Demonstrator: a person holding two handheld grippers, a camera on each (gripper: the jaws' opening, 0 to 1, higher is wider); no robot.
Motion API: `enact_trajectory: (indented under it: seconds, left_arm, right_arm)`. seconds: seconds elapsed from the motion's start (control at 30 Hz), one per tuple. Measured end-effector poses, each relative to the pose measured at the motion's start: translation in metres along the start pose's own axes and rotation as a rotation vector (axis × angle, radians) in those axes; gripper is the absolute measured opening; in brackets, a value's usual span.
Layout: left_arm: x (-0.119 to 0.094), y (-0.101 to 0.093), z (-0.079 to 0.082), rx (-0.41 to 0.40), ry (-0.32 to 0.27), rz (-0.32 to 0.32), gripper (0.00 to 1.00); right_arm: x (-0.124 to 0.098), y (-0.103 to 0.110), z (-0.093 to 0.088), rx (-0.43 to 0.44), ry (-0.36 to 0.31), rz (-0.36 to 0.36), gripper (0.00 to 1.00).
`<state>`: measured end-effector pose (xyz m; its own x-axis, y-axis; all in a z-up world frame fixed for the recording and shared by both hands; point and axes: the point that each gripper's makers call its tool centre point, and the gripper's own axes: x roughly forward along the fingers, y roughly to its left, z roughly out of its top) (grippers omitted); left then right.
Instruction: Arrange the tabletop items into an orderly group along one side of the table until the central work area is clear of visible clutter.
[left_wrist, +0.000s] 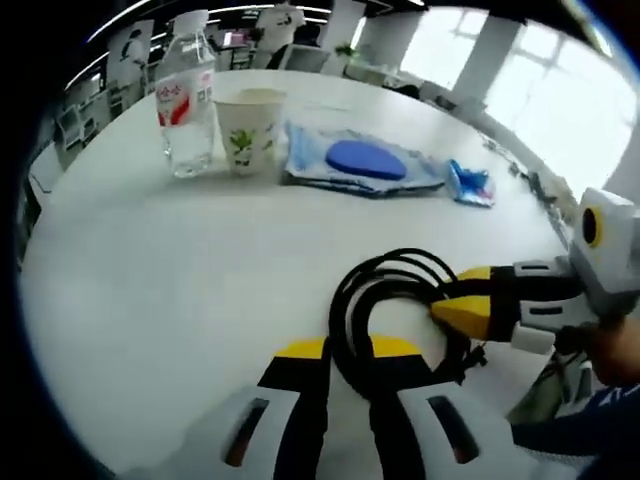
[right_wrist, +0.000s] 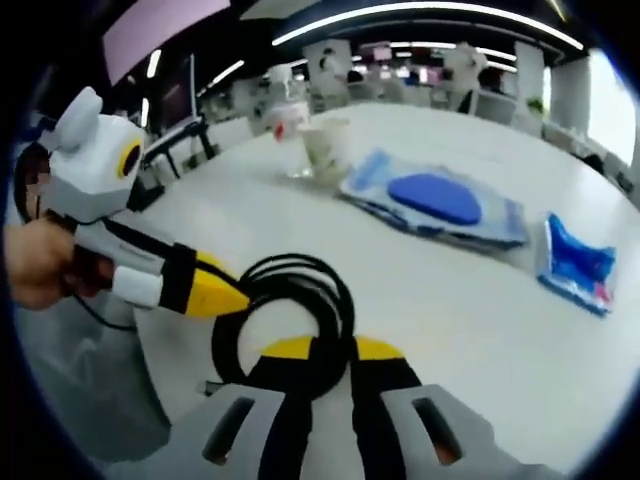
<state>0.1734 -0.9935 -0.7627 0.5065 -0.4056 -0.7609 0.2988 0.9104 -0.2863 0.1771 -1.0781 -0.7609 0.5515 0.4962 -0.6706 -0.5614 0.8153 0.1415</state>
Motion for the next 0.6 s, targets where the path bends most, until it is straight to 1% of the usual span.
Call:
enact_trajectory:
  seconds: [0.07, 0.13, 0.2, 0.3, 0.37, 0.4, 0.5, 0.6]
  left_arm:
    - [-0.001, 0.000, 0.001, -0.002, 0.001, 0.006, 0.10]
    - [-0.002, -0.001, 0.003, -0.029, -0.004, -0.003, 0.08]
    - [-0.003, -0.004, 0.006, -0.026, -0.007, -0.009, 0.08]
    - [-0.007, -0.008, 0.014, -0.020, -0.027, -0.014, 0.07]
    - [-0.009, -0.009, 0.023, -0.017, -0.051, -0.016, 0.05]
    - [-0.010, -0.010, 0.024, -0.029, -0.050, -0.025, 0.05]
    - [-0.013, -0.018, 0.031, -0.007, -0.057, -0.039, 0.05]
    - [-0.014, -0.025, 0.038, 0.015, -0.064, -0.044, 0.04]
  right_arm:
    - [-0.001, 0.000, 0.000, 0.013, 0.003, 0.010, 0.06]
    - [-0.004, -0.002, 0.001, 0.026, 0.001, 0.010, 0.05]
    - [-0.007, -0.005, 0.005, 0.044, -0.011, 0.005, 0.05]
    - [-0.012, -0.007, 0.011, 0.065, -0.029, 0.000, 0.04]
    - [-0.016, -0.010, 0.013, 0.081, -0.036, -0.007, 0.03]
    - [-0.017, -0.011, 0.016, 0.087, -0.045, -0.008, 0.03]
    - [-0.023, -0.016, 0.021, 0.130, -0.069, -0.021, 0.03]
    - [-0.028, -0.021, 0.023, 0.141, -0.073, -0.034, 0.02]
